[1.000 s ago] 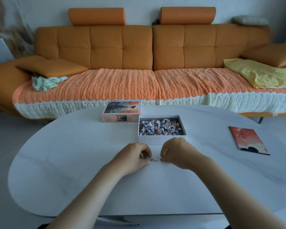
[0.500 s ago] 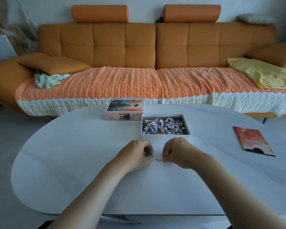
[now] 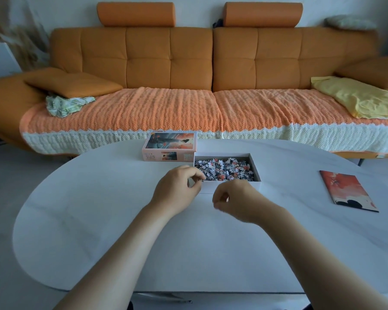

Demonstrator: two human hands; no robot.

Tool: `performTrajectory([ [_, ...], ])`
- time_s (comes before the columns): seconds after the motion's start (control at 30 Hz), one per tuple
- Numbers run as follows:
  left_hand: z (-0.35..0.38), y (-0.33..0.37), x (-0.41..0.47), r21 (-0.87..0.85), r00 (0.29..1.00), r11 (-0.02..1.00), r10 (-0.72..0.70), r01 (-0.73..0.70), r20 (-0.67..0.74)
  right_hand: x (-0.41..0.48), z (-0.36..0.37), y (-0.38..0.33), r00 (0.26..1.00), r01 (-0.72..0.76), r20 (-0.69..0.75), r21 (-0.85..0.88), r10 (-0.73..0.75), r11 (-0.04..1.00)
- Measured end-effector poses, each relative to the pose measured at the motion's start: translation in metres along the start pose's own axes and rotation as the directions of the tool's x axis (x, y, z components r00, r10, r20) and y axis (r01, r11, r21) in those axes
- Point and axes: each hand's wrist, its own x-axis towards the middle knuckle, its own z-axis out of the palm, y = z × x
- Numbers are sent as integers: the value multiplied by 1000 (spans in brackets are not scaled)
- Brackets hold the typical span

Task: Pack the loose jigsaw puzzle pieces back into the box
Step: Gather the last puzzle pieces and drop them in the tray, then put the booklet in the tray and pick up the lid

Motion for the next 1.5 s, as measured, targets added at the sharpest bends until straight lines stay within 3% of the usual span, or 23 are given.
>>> performTrajectory([
  [0.13,14,1,19,27,991,996,82,-80,-104,16,-15,6,920,-64,-385,25,69,998],
  [0.23,29,-3,30,112,986,989,112,-99,-122,29,-19,18,867,-146,-491,-90,84,985],
  [0.33,37,-9,37,252,987,960,147,-126,-68,38,-11,29,908,-194,-412,-252,76,948],
  [0.47,40,-8,38,353,968,903,201,-244,154,44,6,28,964,-31,-262,-286,-48,958],
  [0.63,42,-7,40,483,977,850,173,-211,122,47,7,30,965,-90,-262,-376,-12,922],
  [0.77,46,-4,38,411,972,882,196,-232,130,49,8,30,922,-111,-384,-373,-45,921],
  [1.0,42,-7,39,365,970,906,152,-213,187,42,7,35,960,-69,-278,-345,-32,936],
  [1.2,32,9,33,320,972,919,210,-232,103,19,-17,44,918,-3,-386,-234,-90,972],
  [1.3,39,36,30,232,966,938,254,-258,47,1,-36,61,903,-79,-429,-197,-14,977],
  [1.4,63,74,34,182,948,930,307,-318,85,-22,-54,90,907,-259,-389,-218,160,941],
  [1.5,96,114,45,135,934,928,329,-347,141,-45,-68,125,865,-445,-369,-249,340,860],
])
